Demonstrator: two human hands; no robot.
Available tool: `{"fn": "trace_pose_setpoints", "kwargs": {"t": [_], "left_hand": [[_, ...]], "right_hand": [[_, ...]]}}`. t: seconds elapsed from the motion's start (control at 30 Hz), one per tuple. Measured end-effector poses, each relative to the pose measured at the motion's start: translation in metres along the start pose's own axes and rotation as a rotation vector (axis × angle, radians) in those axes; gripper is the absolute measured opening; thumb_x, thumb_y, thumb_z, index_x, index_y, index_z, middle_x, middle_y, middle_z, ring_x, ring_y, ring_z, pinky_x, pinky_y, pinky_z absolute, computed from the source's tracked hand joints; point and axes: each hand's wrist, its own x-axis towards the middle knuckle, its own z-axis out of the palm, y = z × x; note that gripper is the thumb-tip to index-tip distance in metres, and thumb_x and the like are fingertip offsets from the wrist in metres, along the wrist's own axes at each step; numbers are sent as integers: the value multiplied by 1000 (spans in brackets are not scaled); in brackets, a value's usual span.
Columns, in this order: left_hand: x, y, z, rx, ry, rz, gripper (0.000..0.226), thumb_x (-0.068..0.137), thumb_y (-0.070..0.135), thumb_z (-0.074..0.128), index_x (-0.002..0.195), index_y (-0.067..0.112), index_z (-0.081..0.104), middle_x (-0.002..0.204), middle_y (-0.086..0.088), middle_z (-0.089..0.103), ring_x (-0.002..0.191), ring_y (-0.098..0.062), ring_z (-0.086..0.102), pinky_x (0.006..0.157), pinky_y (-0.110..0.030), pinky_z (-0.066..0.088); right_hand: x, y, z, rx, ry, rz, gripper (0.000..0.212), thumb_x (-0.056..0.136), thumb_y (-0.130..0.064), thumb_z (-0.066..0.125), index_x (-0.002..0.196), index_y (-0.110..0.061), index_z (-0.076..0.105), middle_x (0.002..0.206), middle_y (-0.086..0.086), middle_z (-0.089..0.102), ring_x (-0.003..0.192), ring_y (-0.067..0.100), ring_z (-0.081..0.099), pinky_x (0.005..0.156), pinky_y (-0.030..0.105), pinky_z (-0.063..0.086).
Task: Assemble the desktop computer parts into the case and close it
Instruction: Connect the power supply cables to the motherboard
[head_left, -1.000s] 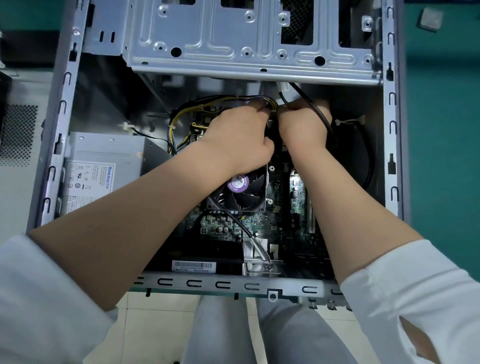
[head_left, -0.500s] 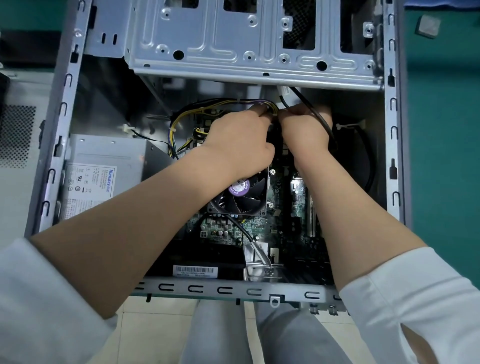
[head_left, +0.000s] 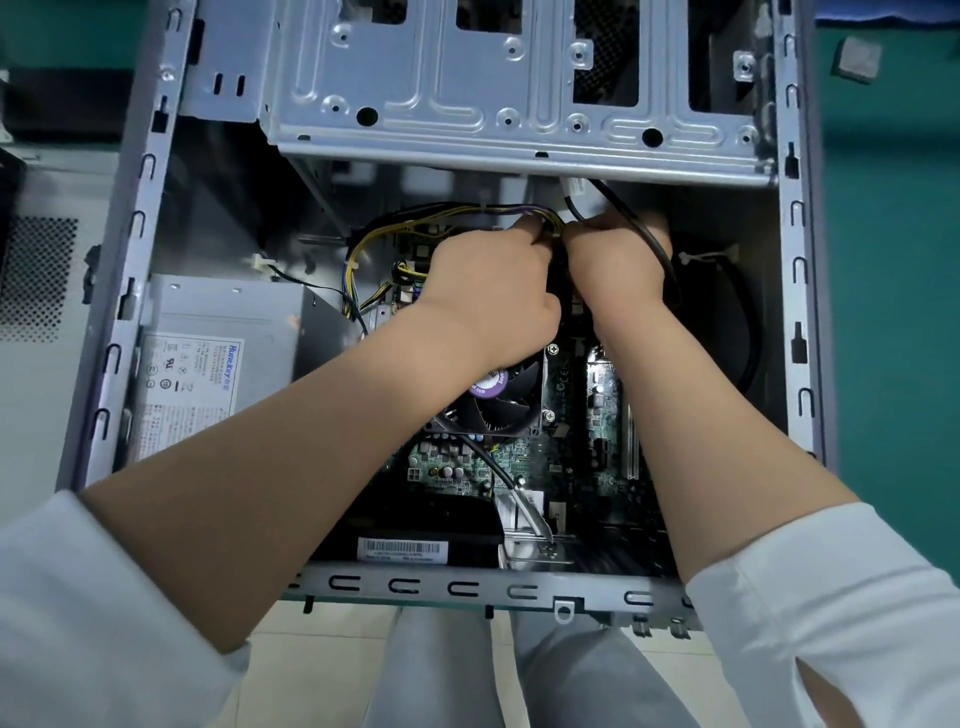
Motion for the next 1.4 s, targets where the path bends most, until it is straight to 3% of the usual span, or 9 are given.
{"fn": "trace_pose_setpoints", "kwargs": {"t": [0.13,0.37,0.5,0.73,0.97,1.03,1.13,1.27,1.4], "left_hand": [[1,3,5,-27,-15,-13,46,90,31,40,132,16,50,149,0,35,112,-32,54,76,-34,39],[1,3,3,-20,7,-26,43,87,29,44,126,16,55,137,-1,46,110,-30,55,70,-31,31],[0,2,1,-45,2,-36,43,86,28,45,127,15,53,138,-2,46,110,-32,55,73,-33,35],[0,0,6,-75,-13,-19,45,89,27,40,132,16,47,146,1,38,108,-33,55,72,-32,33],[0,-3,6,-84,-20,-5,46,88,30,40,131,17,50,143,2,41,107,-32,56,70,-31,31],[1,-3,7,-100,-23,-9,47,88,30,41,133,17,48,144,2,40,107,-32,56,70,-32,34],[1,-4,5,-135,-45,-13,52,89,30,40,140,20,41,151,3,32,113,-30,53,78,-34,42],[-5,1,5,-164,-65,-38,51,95,28,34,145,22,32,155,4,26,115,-30,54,78,-35,41],[-6,2,9,-129,-153,-149,58,100,32,28,152,12,14,159,-9,12,120,-34,51,83,-40,42]], "right_hand": [[-1,2,0,39,-4,-19,33,84,-7,57,57,-18,41,55,-5,46,44,7,38,36,12,31],[-5,5,-3,70,-12,-35,21,83,-10,58,62,-14,55,54,-2,48,49,14,43,51,22,37],[-3,5,-2,82,-12,-35,30,81,-9,60,55,-18,48,54,0,47,56,19,46,56,28,39],[2,4,2,28,17,-40,34,80,-8,59,52,-18,42,52,-5,47,47,11,42,50,22,37],[3,6,3,121,16,-32,33,80,-6,60,53,-19,46,59,2,52,66,21,52,64,34,45],[3,10,0,67,-37,-48,27,85,-10,56,60,-18,50,67,7,54,65,22,51,63,29,44],[-5,11,-3,-65,-79,-123,16,93,-19,49,94,-15,65,88,1,60,68,13,56,53,12,41],[-9,6,-5,-317,-124,-362,30,93,-14,43,118,-15,58,112,9,63,101,27,59,73,24,41],[-8,4,-5,-519,-192,-529,25,92,-9,43,108,-14,61,104,10,63,93,25,57,73,27,39]]}}
